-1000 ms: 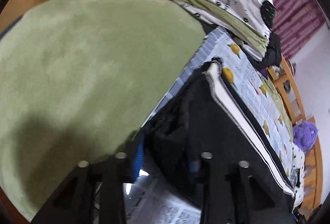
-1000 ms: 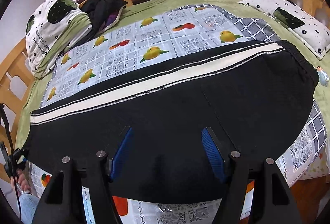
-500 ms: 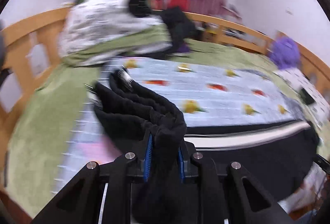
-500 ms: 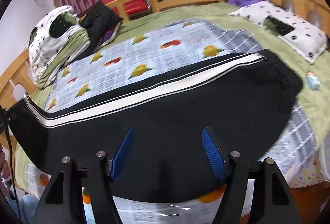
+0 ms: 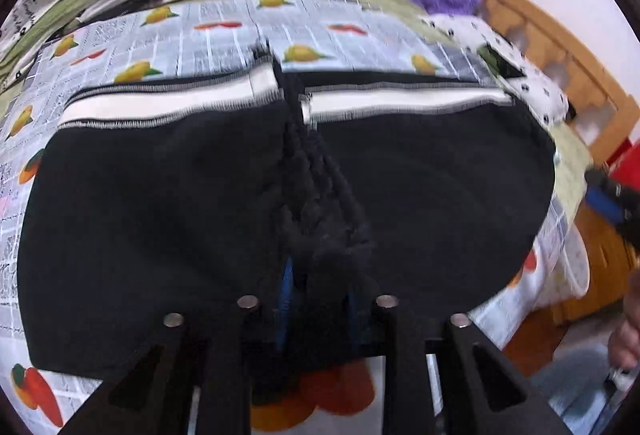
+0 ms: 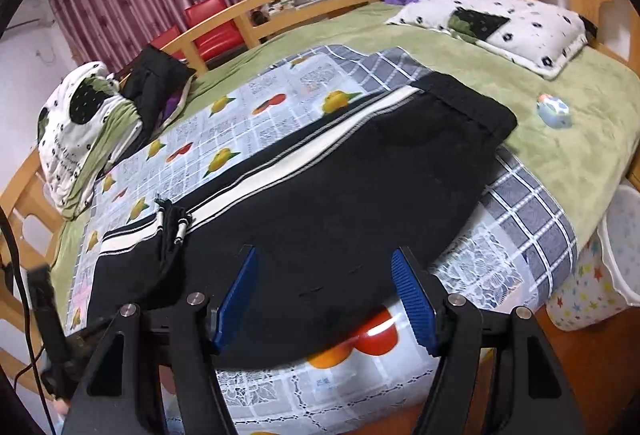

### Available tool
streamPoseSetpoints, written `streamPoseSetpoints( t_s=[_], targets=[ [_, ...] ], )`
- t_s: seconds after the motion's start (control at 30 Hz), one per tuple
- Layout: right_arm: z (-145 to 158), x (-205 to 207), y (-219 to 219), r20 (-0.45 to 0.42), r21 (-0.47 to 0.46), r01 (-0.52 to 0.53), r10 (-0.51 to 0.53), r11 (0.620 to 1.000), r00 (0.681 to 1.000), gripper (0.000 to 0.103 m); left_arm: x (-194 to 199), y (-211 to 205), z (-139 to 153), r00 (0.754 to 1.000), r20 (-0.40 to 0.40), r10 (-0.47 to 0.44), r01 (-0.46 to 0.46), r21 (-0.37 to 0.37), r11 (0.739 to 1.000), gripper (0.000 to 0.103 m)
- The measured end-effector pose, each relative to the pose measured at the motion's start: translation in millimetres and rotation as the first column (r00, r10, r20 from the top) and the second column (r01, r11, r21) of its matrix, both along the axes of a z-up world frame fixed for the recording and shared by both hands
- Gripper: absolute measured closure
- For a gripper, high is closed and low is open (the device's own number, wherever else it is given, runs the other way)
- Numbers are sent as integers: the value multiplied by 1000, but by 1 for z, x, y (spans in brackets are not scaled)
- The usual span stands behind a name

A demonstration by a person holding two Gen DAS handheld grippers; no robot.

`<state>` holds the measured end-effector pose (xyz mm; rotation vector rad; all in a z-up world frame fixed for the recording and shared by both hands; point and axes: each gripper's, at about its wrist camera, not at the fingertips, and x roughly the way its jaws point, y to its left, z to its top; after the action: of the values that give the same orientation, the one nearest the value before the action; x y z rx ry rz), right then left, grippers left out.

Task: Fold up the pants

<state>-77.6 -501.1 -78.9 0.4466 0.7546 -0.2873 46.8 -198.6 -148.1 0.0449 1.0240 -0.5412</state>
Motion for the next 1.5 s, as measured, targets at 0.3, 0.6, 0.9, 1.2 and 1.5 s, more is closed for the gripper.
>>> streamPoseSetpoints(
  t_s=[0.3,0.6,0.9,1.2,1.5],
  targets=[
    [-7,43,66,-10,33,-225,225,974,974,35,-1,102,35,991,45,123,-121,-33,992,36],
    [-38,101,172,-114,23,-449,448,893,887,55,28,213,26,897,97,432,-433,-12,901,36],
    [-68,112,222,-262,-137,-533,488,835,832,72,31,240,25,883,22,469,-465,-97,880,36],
    [-41,73,189,-69,-30,-498,495,867,866,85,26,223,29,890,117,442,-444,-4,896,36],
    [-46,70,210,-147,-132,-576,559,807,816,72,28,229,27,890,93,447,-448,-16,894,36]
  ],
)
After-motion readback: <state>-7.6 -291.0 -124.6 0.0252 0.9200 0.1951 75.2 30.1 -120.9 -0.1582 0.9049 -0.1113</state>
